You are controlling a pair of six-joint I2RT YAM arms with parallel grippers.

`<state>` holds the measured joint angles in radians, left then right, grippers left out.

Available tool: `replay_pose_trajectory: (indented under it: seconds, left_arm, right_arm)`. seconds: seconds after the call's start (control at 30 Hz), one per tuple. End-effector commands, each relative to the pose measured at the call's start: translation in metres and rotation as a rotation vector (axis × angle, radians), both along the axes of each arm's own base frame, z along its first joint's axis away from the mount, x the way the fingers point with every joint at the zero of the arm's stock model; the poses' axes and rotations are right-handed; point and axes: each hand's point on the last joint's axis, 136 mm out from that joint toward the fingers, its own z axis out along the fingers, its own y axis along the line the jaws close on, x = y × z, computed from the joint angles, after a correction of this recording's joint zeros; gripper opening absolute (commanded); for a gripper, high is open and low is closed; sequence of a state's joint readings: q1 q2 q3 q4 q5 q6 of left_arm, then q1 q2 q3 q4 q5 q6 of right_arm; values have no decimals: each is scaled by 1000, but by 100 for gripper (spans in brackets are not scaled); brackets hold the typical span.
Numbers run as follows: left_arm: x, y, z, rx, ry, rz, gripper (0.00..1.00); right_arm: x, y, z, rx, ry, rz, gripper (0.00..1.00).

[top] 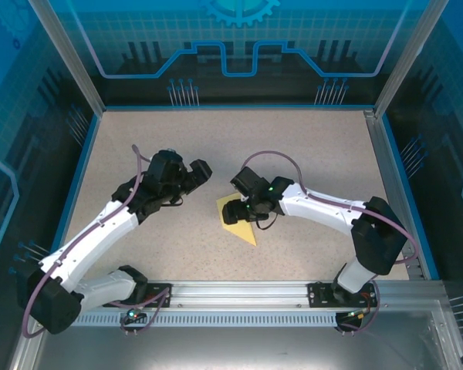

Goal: Fold a paper plane with a square sheet of paper (pick it up from the middle)
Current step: Turn over the paper at the center of the table.

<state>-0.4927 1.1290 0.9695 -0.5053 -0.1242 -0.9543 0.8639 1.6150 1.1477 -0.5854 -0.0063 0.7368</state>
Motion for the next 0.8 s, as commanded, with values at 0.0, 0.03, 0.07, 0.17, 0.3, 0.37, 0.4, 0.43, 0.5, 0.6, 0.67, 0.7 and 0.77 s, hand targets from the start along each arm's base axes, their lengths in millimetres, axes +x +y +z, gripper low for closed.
replay_pose_trajectory:
  seconds: [0.0,0.03,0.07,0.17,0.3,0.37,0.4,0.43,0.5,0.6,0.67,0.7,0.77]
  left_arm:
    - [-2,14,-3,64,62,50,99]
    - [-4,18,-3,84,72,58,99]
    - [-4,19,-1,95,70,51,99]
    - [-6,22,4,103,56,47,98]
    - [-7,16,10,35,19,54,98]
    - [-4,10,16,11,-3,35,98]
    - [-3,12,15,32,-6,40,99]
    - [-4,15,13,49,6,49,98]
    - [-5,17,13,77,20,40,99]
    - [-8,17,16,96,28,21,99]
    - [-11,20,14,113,21,21,99]
    - [-12,20,10,113,20,9,99]
    - [-17,15,2,107,14,-41,98]
  right_arm:
    - [5,14,10,30,-8,8,74]
    - [6,14,10,28,-11,7,75]
    - [6,14,9,29,-12,8,75]
    - [6,10,6,12,-18,-2,75]
    - [6,7,4,6,-12,-7,76]
    - [6,7,5,5,-14,-4,76]
    - [6,7,5,2,-13,-1,76]
    - [5,7,5,3,-11,2,76]
    - [5,7,3,9,-7,1,76]
    - [0,11,0,42,6,11,75]
    - [-2,11,-2,51,11,7,75]
    - [-3,11,-3,50,13,9,74]
    - [-4,11,-5,65,20,12,71]
